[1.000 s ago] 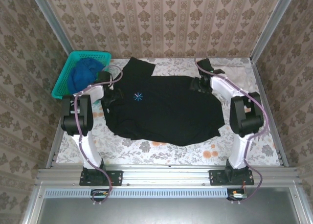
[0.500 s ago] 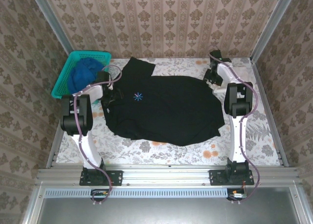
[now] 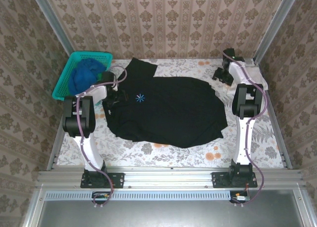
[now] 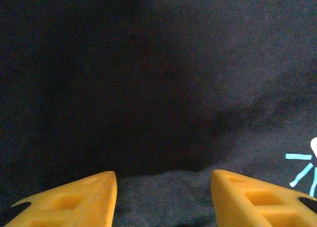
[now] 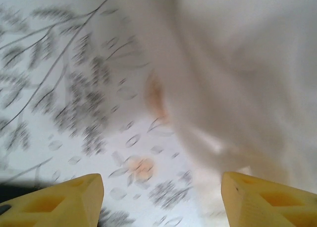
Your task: Fold and stack the t-shirts
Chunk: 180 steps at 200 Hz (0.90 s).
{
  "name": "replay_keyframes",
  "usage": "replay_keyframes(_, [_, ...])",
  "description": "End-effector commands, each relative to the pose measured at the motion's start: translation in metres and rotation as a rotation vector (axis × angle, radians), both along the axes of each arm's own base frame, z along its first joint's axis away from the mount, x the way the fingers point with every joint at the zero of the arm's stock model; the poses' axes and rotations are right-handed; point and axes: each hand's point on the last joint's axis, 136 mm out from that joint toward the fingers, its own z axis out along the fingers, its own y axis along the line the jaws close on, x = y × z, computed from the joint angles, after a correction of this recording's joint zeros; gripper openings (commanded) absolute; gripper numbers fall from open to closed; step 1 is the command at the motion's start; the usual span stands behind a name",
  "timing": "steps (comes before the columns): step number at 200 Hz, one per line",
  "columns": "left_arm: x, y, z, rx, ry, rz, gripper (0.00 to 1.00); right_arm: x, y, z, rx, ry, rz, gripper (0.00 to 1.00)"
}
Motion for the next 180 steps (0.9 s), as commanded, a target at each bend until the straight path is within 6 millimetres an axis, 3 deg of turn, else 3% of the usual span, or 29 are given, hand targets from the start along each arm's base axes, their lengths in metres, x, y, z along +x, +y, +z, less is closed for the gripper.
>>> replay_keyframes(1, [0.006,-0.009,0.013,-0.002,-0.019,-0.046,0.54,-0.008,0.039,0.06,-0.026,-0.108,0.092,0.65])
replay_keyframes(24, [0.011,-0.01,0.006,0.006,0.006,-0.046,0.52,-0.018,0.065,0.046,-0.06,-0.094,0.159,0.64])
replay_keyframes(51, [0.009,-0.011,0.012,0.002,-0.011,-0.053,0.53,-0.02,0.065,0.013,-0.07,-0.01,0.172,0.62])
replay_keyframes(87, [0.009,-0.01,0.019,0.013,-0.027,-0.062,0.52,-0.017,0.059,-0.011,-0.077,0.032,0.161,0.59])
replay_keyframes(102, [0.01,-0.011,0.021,0.008,-0.032,-0.069,0.52,-0.015,0.054,-0.01,-0.103,0.037,0.16,0.55])
replay_keyframes(135, [0.017,-0.015,0.021,-0.007,-0.039,-0.076,0.51,-0.005,0.049,-0.001,-0.134,0.027,0.169,0.15])
replay_keyframes(150, [0.023,-0.016,0.021,-0.01,-0.051,-0.077,0.51,0.002,0.045,0.008,-0.159,0.003,0.172,0.03])
replay_keyframes(180, [0.037,-0.021,0.024,-0.013,-0.076,-0.095,0.49,0.017,0.05,0.039,-0.174,-0.065,0.233,0.0])
